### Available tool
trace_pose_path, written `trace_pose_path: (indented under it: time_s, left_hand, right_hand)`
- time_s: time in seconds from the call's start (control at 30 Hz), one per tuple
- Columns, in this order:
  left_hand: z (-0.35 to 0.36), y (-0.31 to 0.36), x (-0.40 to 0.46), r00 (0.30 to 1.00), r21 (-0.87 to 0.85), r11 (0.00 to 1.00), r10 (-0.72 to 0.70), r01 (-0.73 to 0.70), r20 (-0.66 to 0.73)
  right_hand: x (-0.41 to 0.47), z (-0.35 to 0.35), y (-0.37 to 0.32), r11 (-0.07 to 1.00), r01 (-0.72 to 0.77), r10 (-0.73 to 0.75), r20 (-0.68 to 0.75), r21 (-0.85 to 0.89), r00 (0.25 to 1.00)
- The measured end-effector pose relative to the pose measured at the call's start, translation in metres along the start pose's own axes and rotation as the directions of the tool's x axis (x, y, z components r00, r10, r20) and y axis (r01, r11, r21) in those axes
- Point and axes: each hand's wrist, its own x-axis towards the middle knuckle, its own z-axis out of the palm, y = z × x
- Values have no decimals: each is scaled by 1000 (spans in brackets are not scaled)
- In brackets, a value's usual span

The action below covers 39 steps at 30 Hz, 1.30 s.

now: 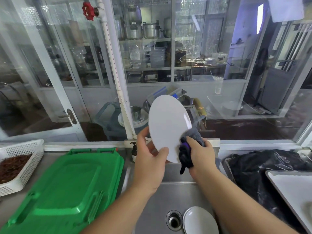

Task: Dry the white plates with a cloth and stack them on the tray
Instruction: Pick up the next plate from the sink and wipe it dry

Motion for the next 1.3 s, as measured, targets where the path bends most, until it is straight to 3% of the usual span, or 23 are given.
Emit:
trace_pose_path:
  time_s: [0.13,0.23,0.4,0.5,0.57,0.73,0.83,1.0,1.13,1.3]
  left_hand:
    - [-11,21,7,996,-46,995,-82,84,42]
    - [-28,38,18,985,-62,983,-169,171,48]
    - [-44,40,15,946,5,962,-270,273,178]
    - [-41,35,10,954,-45,967,-238,250,180]
    - [-38,31,8,962,-53,974,-207,219,178]
    - [-31,28,8,978,-82,981,-162,173,129]
    - [-30,29,13,988,-103,984,-135,142,77]
    - [-25,26,10,985,-93,982,-157,163,67]
    - [-22,19,0,973,-100,979,-160,178,169]
    - [-15,18,-8,965,-146,970,-162,194,209]
  right_hand:
    - [7,-4,-20,982,121,-116,44,-143,992]
    - [11,-11,-40,909,271,-242,128,-316,962]
    - [13,-17,-68,646,504,-392,318,-573,863]
    - [11,-16,-74,537,566,-407,395,-626,823]
    - [12,-15,-70,390,619,-434,456,-682,777]
    - [0,-11,-55,37,630,-511,527,-776,679]
    - [-17,-14,-41,-131,648,-458,625,-751,632]
    - [-55,-13,-20,-102,817,-397,776,-568,490]
    - [-56,10,-36,-144,885,-405,843,-442,355]
    - [-32,40,-70,-213,874,-493,820,-438,291]
